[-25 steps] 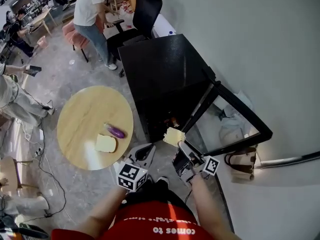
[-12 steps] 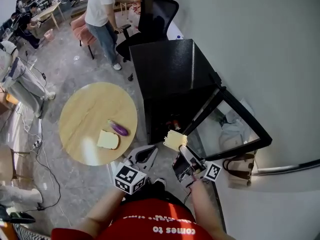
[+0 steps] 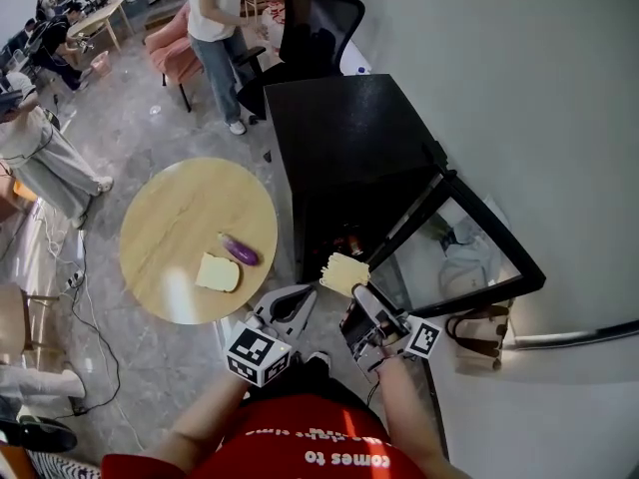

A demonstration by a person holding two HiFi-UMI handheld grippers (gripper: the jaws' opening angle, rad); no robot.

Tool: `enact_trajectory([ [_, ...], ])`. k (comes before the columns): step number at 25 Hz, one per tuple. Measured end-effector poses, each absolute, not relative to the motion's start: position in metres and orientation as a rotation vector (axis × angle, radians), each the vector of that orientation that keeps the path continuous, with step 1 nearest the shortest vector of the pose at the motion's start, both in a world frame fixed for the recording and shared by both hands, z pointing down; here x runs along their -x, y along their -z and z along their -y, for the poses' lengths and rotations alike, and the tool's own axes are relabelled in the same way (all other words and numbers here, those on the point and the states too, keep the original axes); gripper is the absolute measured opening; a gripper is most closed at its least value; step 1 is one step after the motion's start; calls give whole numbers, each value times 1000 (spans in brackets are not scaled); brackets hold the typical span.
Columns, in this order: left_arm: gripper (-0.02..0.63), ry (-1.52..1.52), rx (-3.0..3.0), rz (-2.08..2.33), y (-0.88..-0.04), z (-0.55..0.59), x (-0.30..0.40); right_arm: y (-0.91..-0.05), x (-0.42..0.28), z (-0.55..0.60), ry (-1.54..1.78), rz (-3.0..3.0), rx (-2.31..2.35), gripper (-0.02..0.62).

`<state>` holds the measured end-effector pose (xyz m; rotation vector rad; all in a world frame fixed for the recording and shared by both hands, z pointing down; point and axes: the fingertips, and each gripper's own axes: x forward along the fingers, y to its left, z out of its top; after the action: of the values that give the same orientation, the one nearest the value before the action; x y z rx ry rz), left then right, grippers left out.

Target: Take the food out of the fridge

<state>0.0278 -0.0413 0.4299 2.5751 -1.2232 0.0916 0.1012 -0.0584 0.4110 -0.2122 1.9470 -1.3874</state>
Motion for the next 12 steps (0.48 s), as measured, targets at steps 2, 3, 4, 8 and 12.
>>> enact_trajectory([
  [2, 8, -89, -2573, 1228, -429, 40, -26, -410, -98, 58, 1387, -1951, 204, 43],
  [3, 9, -87, -2571, 1231, -429, 40, -25, -409, -97, 57, 1388, -1953, 200, 43],
  [4, 9, -87, -2569, 1233, -429, 39, -24, -409, -96, 57, 1389, -1954, 196, 43],
  [8, 9, -91, -2560, 1246, -431, 37, -23, -407, -95, 55, 1398, -1952, 180, 43],
  [12, 9, -89, -2553, 1263, -430, 36, -18, -407, -91, 53, 1407, -1961, 169, 43],
])
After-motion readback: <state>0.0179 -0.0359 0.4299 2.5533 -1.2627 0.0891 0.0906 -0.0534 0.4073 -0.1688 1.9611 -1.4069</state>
